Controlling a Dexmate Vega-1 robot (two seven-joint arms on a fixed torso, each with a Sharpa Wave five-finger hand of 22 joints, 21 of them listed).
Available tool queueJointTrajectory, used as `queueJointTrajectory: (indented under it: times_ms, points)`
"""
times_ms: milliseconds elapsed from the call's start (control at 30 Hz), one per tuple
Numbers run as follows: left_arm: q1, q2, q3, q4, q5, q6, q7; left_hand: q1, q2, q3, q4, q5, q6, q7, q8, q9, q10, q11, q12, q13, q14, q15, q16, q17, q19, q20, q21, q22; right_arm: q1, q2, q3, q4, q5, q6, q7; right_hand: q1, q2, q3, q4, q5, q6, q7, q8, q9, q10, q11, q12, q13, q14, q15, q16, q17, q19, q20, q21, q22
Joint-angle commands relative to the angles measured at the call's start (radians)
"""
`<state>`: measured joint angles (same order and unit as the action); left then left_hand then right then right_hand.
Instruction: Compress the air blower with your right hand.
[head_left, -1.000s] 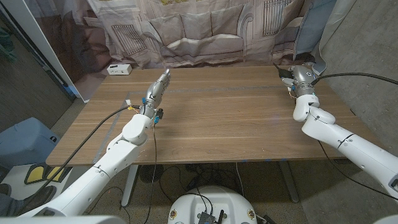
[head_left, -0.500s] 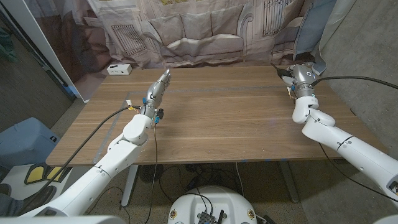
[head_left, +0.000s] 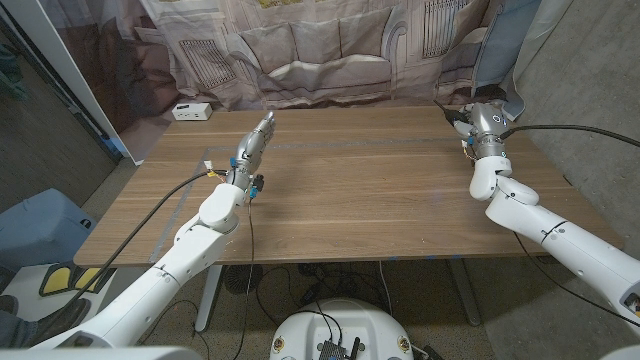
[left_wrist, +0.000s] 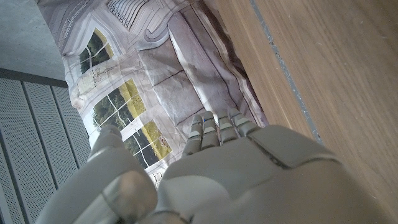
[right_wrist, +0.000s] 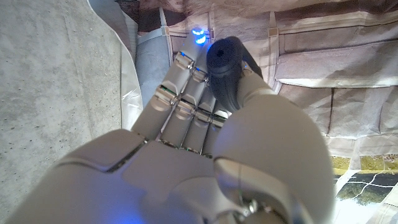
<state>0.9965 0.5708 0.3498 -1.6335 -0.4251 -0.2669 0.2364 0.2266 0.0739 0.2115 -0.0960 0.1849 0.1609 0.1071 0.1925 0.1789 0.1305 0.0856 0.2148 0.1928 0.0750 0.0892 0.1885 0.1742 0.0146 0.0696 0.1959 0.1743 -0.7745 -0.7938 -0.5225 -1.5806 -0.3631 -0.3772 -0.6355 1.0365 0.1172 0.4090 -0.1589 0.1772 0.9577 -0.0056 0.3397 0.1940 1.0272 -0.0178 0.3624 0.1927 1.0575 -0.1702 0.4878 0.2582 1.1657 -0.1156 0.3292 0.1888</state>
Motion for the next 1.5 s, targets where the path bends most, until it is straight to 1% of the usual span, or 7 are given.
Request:
queueJointTrajectory:
  times_ms: [33,267,500,733,1000,1367,1500]
  points:
    - [-0.003,-0.002,0.003,0.001,0.001,0.0,0.001,0.002,0.008,0.004,-0.005,-0.002,0.007,0.0,-0.001,0.003,0.006,-0.001,-0.001,0.004,0.008,0.001,-0.001,0.006,0.002,0.002,0.002,0.005,-0.002,0.002,0.004,0.003,-0.009,0.008,-0.004,-0.006,-0.005,-0.005,0.005,-0.002,-0.011,-0.003,-0.01,0.002,-0.009,0.002,-0.01,0.005,-0.016,-0.014,-0.011,0.0,-0.015,0.001,-0.001,0.002]
    - [-0.003,-0.001,0.003,-0.004,0.003,0.002,0.002,0.002,0.008,0.004,-0.005,-0.002,0.007,0.0,-0.001,0.003,0.007,-0.001,-0.001,0.004,0.008,0.001,0.0,0.006,0.002,0.001,0.003,0.005,-0.001,0.0,0.007,-0.006,-0.006,-0.017,0.017,-0.02,-0.018,-0.02,0.01,-0.004,-0.035,-0.003,-0.029,0.002,-0.041,0.001,-0.031,0.006,-0.045,-0.007,-0.03,0.0,-0.042,0.007,-0.008,0.001]
    - [-0.003,-0.001,0.003,-0.006,0.005,0.004,0.005,0.001,0.008,0.004,-0.006,-0.002,0.008,0.0,-0.001,0.003,0.007,0.001,-0.001,0.004,0.008,0.001,0.0,0.006,0.002,0.001,0.002,0.005,-0.001,-0.001,0.006,-0.006,-0.012,-0.02,0.012,-0.036,-0.038,-0.036,0.011,-0.004,-0.083,-0.002,-0.06,0.002,-0.08,0.004,-0.055,0.008,-0.087,0.002,-0.056,-0.001,-0.075,0.011,-0.019,-0.001]
    - [-0.002,-0.001,0.002,-0.007,0.004,0.003,0.006,0.001,0.008,0.005,-0.006,-0.002,0.008,0.001,-0.001,0.003,0.007,-0.001,-0.002,0.004,0.009,0.001,0.0,0.006,0.002,0.002,0.002,0.005,-0.004,-0.003,0.007,-0.01,-0.018,-0.023,0.006,-0.042,-0.047,-0.042,0.01,-0.004,-0.095,-0.003,-0.069,0.002,-0.096,0.006,-0.064,0.009,-0.101,0.006,-0.065,0.0,-0.088,0.012,-0.024,-0.002]
    - [-0.001,-0.002,0.002,-0.006,0.003,0.001,0.005,0.001,0.009,0.005,-0.006,-0.002,0.009,0.0,-0.001,0.003,0.007,-0.003,-0.001,0.004,0.009,0.001,-0.001,0.006,0.001,0.003,0.002,0.005,-0.013,-0.006,0.01,-0.021,-0.026,-0.032,-0.004,-0.069,-0.072,-0.058,0.016,-0.003,-0.135,0.002,-0.094,0.002,-0.14,0.004,-0.089,0.011,-0.145,0.018,-0.094,-0.001,-0.121,0.015,-0.037,-0.004]
    - [0.008,-0.001,-0.002,-0.013,0.004,-0.001,0.012,0.001,0.009,0.006,-0.007,-0.002,0.008,0.0,-0.002,0.003,0.009,0.0,-0.001,0.004,0.009,0.001,0.0,0.006,0.001,0.003,0.002,0.005,-0.021,-0.008,0.015,-0.036,-0.029,-0.044,-0.005,-0.086,-0.083,-0.065,0.019,-0.001,-0.155,0.0,-0.108,0.003,-0.161,0.002,-0.102,0.013,-0.164,0.02,-0.108,0.002,-0.138,0.017,-0.045,-0.005]
    - [0.012,0.0,-0.004,-0.017,0.003,0.0,0.014,0.001,0.01,0.006,-0.007,-0.002,0.008,0.0,-0.002,0.003,0.007,0.001,-0.002,0.004,0.009,0.001,0.0,0.006,0.002,0.003,0.002,0.005,-0.022,-0.01,0.015,-0.039,-0.032,-0.047,-0.002,-0.1,-0.095,-0.073,0.021,-0.001,-0.166,0.001,-0.115,0.004,-0.17,0.005,-0.107,0.014,-0.176,0.025,-0.115,0.003,-0.147,0.019,-0.05,-0.005]
